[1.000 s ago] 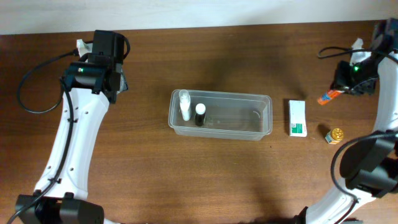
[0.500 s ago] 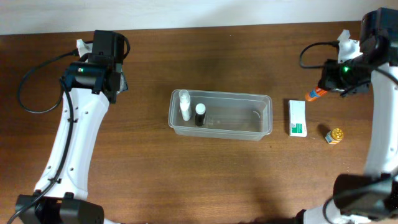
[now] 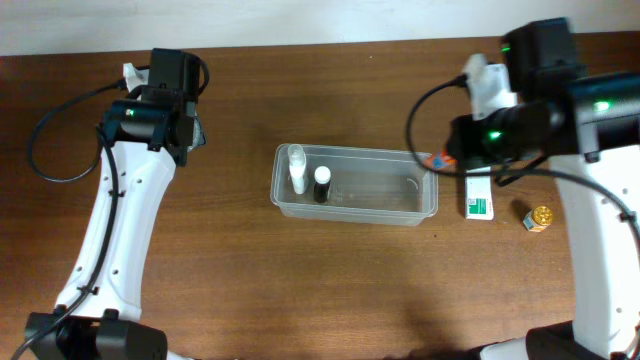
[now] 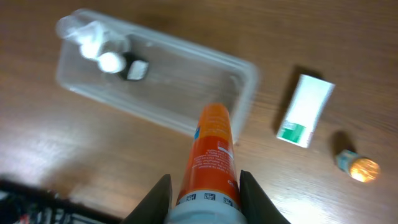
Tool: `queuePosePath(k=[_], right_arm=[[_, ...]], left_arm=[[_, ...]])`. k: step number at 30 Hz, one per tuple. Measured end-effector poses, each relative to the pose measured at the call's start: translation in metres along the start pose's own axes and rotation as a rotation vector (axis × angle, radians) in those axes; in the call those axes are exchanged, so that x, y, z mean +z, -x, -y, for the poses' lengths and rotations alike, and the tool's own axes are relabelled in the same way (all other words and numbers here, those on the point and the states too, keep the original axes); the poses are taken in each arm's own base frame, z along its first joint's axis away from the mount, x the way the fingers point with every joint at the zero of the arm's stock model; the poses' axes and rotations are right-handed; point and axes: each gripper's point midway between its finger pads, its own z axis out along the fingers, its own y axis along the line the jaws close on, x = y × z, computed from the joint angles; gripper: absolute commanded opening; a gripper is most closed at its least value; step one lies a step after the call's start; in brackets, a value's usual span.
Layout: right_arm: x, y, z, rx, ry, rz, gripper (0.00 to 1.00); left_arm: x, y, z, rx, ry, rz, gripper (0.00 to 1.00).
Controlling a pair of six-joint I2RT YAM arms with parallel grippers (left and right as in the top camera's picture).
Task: Pack container
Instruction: 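Lift the orange tube and carry it over the container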
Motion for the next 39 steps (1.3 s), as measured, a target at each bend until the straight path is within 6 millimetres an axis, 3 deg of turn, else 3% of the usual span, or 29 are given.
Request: queuePosePath(k=[13, 17, 22, 26, 32, 39], right_arm=[[0.011, -0.003, -0.127, -0.218, 0.155, 0.04, 0.25], [0.022, -0.004, -0.151, -0.276, 0.159, 0.037, 0.25], [0.042, -0.004, -0.169, -0.322, 0.15, 0.011, 0.25], [0.069, -0.001, -0.182, -0.342, 0.139, -0.023, 0.25], [0.109, 0.003, -0.188, -0.349, 0.108, -0.077, 0.25], [0.139, 0.008, -0.191, -0.346, 0.089, -0.105, 0.25]], left_arm=[[0.0, 0.0, 0.0, 0.0, 0.0, 0.0, 0.99], [0.0, 0.0, 0.0, 0.0, 0.0, 0.0, 0.99], [0.0, 0.0, 0.0, 0.0, 0.0, 0.0, 0.99], [0.0, 0.0, 0.0, 0.0, 0.0, 0.0, 1.0], [0.0, 0.0, 0.0, 0.0, 0.0, 0.0, 0.99], [0.0, 0.0, 0.0, 0.0, 0.0, 0.0, 0.99]])
